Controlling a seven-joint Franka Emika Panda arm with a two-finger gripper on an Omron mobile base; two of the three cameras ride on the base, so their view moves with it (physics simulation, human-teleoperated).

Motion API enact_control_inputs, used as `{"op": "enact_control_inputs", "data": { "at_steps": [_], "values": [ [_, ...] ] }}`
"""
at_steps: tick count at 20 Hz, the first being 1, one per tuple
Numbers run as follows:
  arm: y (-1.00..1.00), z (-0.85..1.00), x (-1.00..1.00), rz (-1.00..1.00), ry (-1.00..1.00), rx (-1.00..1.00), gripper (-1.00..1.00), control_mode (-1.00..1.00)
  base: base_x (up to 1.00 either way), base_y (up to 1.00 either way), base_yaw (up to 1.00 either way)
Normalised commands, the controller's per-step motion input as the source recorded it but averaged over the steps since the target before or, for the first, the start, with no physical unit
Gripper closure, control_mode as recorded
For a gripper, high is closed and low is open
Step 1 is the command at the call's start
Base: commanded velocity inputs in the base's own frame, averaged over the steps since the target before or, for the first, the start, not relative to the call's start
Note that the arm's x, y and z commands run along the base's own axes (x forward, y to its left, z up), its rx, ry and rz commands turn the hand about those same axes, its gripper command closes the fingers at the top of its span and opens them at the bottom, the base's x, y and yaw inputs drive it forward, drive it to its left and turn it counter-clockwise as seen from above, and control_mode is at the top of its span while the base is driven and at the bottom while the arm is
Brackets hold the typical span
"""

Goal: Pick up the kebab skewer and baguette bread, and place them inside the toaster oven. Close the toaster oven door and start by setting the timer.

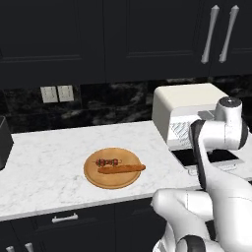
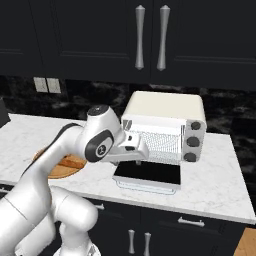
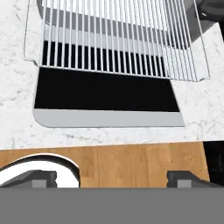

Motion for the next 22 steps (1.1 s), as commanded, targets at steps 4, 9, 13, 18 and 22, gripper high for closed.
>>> {"op": "enact_control_inputs", "data": {
  "at_steps": [4, 9, 13, 18, 22],
  "values": [
    [1.00, 0.15, -0.30, 0.17, 0.03, 0.01, -1.00, -1.00, 0.00, 0.00, 0.00],
    [1.00, 0.03, 0.30, 0.34, 0.07, 0.00, -1.00, -1.00, 0.00, 0.00, 0.00],
    [1.00, 0.00, 0.40, 0.35, 0.08, 0.01, -1.00, -1.00, 0.00, 0.00, 0.00],
    [1.00, -0.07, 0.23, 0.37, 0.08, 0.00, -1.00, -1.00, 0.00, 0.00, 0.00],
    [1.00, -0.37, 0.55, 0.27, 0.07, 0.05, -1.00, -1.00, 0.00, 0.00, 0.00]
  ]
}}
